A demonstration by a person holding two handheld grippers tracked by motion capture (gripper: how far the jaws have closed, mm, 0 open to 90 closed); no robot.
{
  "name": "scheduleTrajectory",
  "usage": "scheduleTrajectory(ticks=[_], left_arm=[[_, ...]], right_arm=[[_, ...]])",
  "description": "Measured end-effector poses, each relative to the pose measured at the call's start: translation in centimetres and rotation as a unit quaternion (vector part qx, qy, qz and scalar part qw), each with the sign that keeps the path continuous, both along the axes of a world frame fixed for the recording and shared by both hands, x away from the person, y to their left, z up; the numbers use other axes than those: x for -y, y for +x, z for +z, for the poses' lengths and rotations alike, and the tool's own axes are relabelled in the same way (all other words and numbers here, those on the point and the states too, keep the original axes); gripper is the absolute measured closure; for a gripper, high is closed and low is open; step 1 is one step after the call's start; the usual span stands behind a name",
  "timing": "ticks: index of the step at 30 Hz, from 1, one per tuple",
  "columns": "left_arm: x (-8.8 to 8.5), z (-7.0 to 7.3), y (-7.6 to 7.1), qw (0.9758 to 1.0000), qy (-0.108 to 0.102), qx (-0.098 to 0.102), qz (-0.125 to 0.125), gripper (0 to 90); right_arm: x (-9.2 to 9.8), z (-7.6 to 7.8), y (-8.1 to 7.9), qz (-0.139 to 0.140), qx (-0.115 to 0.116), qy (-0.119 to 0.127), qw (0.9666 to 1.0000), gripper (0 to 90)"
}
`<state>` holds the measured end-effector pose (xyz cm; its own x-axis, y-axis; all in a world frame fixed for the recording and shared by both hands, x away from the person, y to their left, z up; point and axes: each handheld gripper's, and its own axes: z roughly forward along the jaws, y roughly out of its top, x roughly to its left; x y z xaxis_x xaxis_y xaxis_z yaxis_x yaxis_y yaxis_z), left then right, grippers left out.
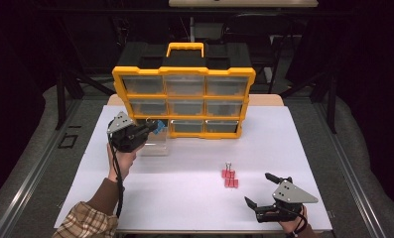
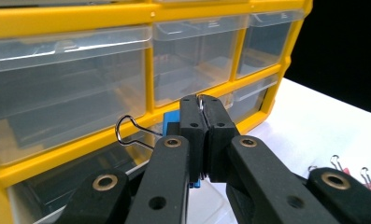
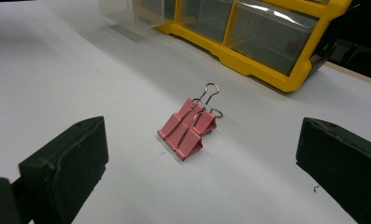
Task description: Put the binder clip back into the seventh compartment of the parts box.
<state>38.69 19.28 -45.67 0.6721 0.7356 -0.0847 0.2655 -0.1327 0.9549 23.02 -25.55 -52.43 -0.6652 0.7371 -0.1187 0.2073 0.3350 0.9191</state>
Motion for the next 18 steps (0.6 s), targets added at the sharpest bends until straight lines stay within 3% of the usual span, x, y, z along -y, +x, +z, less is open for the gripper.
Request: scheduleTrajectory(ticks=[15,18], left_arm=[[-0.2,-1.0,0.8,0.9990,0.018,-0.036,0.021,88.5],[-0.2,-1.2,0.9,0.9986,0.013,-0.046,0.022,88.5]], right_arm=[[0.0,0.0,-0.1,0.002,0.000,-0.001,1.0000,1.8],[0.0,0.0,-0.1,0.003,0.001,0.000,1.0000,1.7]])
